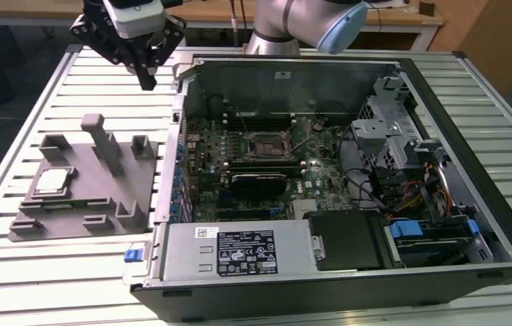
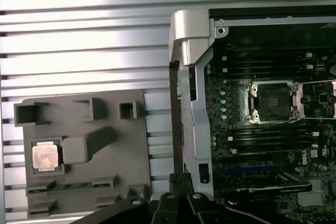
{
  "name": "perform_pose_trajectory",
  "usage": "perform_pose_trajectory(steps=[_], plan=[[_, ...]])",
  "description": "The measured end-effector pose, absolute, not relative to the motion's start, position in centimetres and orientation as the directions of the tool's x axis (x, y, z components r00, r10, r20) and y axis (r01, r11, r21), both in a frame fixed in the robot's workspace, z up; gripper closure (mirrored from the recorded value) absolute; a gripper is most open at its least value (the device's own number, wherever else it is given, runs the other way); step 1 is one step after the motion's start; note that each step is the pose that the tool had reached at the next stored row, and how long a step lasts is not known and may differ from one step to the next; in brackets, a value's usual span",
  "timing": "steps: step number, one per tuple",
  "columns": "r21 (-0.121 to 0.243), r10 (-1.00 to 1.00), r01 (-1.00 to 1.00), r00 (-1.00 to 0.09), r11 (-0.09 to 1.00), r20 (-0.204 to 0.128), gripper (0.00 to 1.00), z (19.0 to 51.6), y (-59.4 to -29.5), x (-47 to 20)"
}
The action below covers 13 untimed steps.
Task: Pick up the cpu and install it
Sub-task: 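Reach for the cpu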
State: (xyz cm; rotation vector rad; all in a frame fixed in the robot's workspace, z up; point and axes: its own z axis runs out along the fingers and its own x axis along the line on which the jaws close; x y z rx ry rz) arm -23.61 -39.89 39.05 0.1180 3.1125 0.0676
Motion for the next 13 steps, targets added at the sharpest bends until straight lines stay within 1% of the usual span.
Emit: perform_pose_trajectory(steps=[13], plan=[[0.044,0.076,0.075,-0.997,0.996,-0.025,0.89,39.0,-39.9,-25.7]])
